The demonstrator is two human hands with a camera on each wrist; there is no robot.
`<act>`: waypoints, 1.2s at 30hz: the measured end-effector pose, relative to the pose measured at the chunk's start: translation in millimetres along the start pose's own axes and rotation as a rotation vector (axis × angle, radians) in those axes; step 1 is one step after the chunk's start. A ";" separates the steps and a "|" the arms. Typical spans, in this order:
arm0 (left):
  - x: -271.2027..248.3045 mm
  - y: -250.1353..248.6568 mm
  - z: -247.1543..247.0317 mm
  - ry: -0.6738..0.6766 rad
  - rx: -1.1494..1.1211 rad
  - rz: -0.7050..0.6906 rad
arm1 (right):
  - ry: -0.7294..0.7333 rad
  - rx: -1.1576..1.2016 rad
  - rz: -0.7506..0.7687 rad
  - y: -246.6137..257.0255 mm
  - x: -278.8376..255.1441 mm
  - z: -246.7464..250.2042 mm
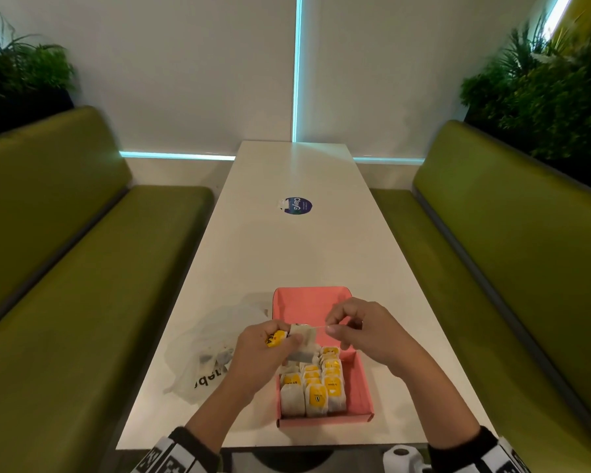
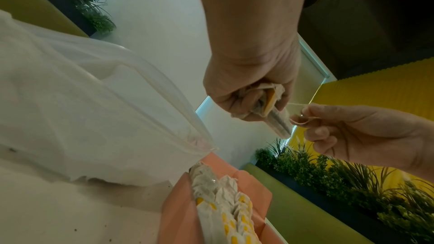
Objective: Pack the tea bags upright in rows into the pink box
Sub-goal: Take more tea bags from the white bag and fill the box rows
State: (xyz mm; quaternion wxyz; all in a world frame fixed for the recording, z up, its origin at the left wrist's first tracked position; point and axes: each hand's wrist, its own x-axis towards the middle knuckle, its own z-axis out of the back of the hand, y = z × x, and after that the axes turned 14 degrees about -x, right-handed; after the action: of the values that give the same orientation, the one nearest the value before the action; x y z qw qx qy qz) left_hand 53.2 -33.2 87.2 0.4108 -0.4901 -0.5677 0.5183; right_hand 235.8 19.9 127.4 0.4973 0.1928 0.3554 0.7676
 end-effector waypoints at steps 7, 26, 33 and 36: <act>3.5 2.6 1.2 -0.096 0.041 -0.041 | 0.129 0.059 0.001 3.7 -6.3 -2.6; -3.6 -3.9 -2.2 0.012 -0.071 -0.131 | 0.103 -0.333 -0.048 8.3 2.6 -19.1; -4.0 -4.7 -4.8 0.025 -0.142 -0.152 | 0.004 -0.185 -0.056 10.0 1.5 -27.4; -2.9 -3.2 -6.3 0.001 -0.168 -0.149 | -0.014 -0.064 -0.047 12.2 -1.3 -29.3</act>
State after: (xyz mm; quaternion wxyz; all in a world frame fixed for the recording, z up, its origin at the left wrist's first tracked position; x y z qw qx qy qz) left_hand 59.4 -34.9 91.2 0.4059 -0.4798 -0.6438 0.4366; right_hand 209.7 5.3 116.7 0.5237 0.1735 0.3317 0.7652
